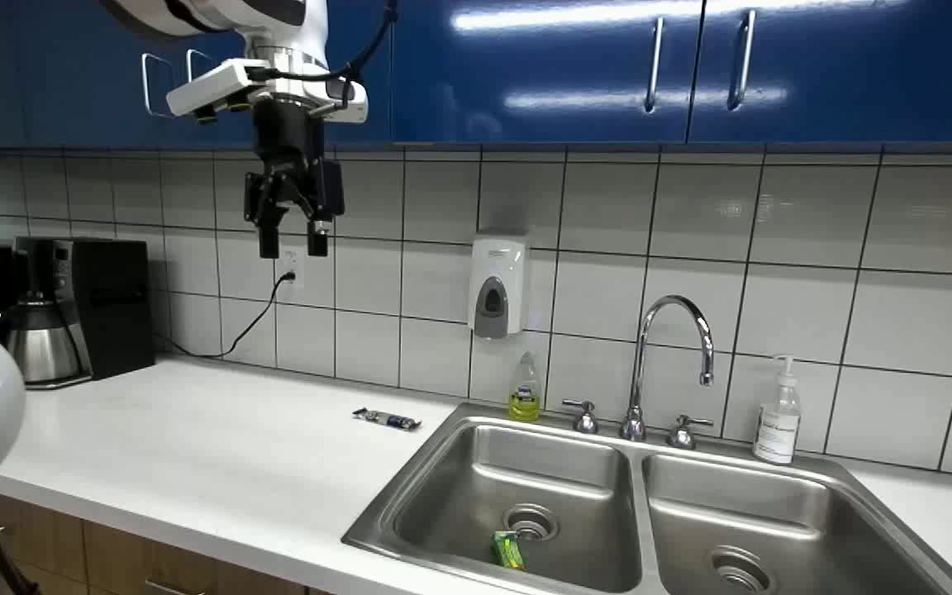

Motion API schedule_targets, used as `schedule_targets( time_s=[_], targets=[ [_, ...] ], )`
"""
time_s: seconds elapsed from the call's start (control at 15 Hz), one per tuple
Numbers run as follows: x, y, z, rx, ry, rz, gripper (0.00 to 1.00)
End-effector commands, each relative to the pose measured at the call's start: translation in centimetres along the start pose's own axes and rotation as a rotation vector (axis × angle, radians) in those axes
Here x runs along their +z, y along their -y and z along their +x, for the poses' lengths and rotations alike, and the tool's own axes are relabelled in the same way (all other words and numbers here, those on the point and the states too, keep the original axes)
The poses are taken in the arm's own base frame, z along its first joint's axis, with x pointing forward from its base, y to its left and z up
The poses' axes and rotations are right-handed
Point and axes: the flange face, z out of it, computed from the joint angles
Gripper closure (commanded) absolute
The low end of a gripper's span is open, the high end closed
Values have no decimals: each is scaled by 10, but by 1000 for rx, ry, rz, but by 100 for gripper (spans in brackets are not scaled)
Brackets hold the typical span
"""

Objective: Remove the green packet from the sink on the left and put it on the counter.

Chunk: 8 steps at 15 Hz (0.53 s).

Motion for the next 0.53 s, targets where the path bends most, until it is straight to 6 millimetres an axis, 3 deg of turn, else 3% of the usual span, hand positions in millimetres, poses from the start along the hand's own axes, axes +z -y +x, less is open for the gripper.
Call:
schedule_targets(
  time_s=[0.0, 0.47],
  targets=[
    [-1, 0, 0, 0, 1, 0, 0],
    [11, -11, 16, -192, 1, 35, 0]
  ],
)
